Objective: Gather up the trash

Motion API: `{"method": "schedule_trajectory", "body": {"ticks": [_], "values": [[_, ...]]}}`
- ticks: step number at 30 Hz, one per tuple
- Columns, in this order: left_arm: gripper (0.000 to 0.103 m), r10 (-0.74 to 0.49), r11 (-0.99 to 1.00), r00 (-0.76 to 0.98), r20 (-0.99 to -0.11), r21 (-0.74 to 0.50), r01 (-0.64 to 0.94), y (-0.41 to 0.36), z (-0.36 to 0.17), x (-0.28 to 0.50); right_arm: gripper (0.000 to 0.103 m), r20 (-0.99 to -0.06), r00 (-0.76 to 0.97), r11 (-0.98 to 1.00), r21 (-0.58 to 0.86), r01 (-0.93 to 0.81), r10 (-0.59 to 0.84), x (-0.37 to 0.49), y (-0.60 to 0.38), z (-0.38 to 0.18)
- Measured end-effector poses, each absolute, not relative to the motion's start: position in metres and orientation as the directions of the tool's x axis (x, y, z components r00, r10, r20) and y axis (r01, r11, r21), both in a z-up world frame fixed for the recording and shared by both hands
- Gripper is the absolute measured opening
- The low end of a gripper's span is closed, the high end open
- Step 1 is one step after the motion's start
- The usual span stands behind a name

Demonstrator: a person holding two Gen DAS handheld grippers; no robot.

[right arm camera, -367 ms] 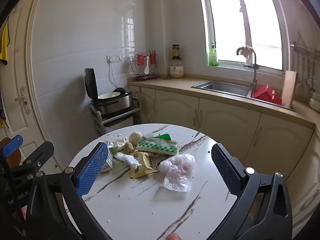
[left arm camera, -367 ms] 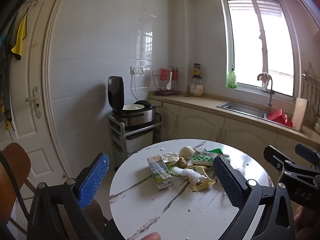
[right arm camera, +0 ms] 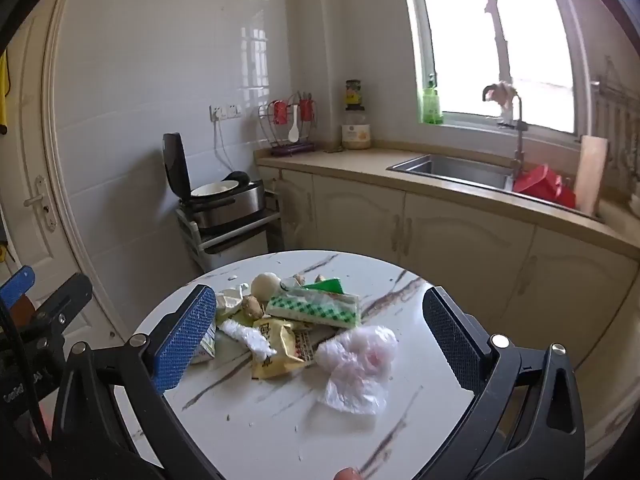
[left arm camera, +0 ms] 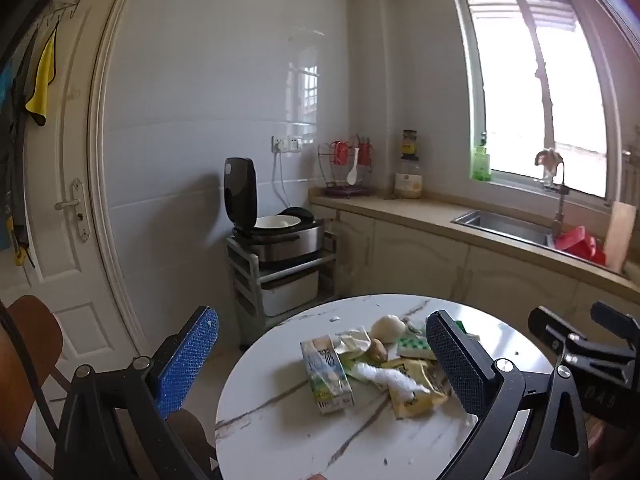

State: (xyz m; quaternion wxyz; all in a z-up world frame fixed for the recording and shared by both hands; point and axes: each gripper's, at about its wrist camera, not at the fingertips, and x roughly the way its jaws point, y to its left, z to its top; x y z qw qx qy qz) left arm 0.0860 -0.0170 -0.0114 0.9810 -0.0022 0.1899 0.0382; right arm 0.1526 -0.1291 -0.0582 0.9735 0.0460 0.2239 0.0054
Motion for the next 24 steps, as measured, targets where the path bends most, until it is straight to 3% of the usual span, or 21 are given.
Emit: {"method": "schedule_trajectory", "body": {"ticks": [6,13,24], "values": [[0.103,0.135,0.991,0.912,-0.386,0.047,-0.126,-0.037,-0.015,0.137,0.103,-0.478,0.875,0.995,0.09,-0.038,0.076,0.203,-0.128,-0.068],[0.102,0.167,0.985,0.918,-0.361,0.022,-0.171,-0.05,-0.013,0.169,0.103,-0.456,0.886,0.996,0.066,-0.065,0.089,0.227,-0.133,-0.054],[0.102,-0.025,1.0,0.95,-0.312,-0.01,0.023,-0.016,-0.018,0.165,0.103,-0.418,0.906,0.994,0.055,0.093,-0.062,0.2,-0.123,-0.037]]}}
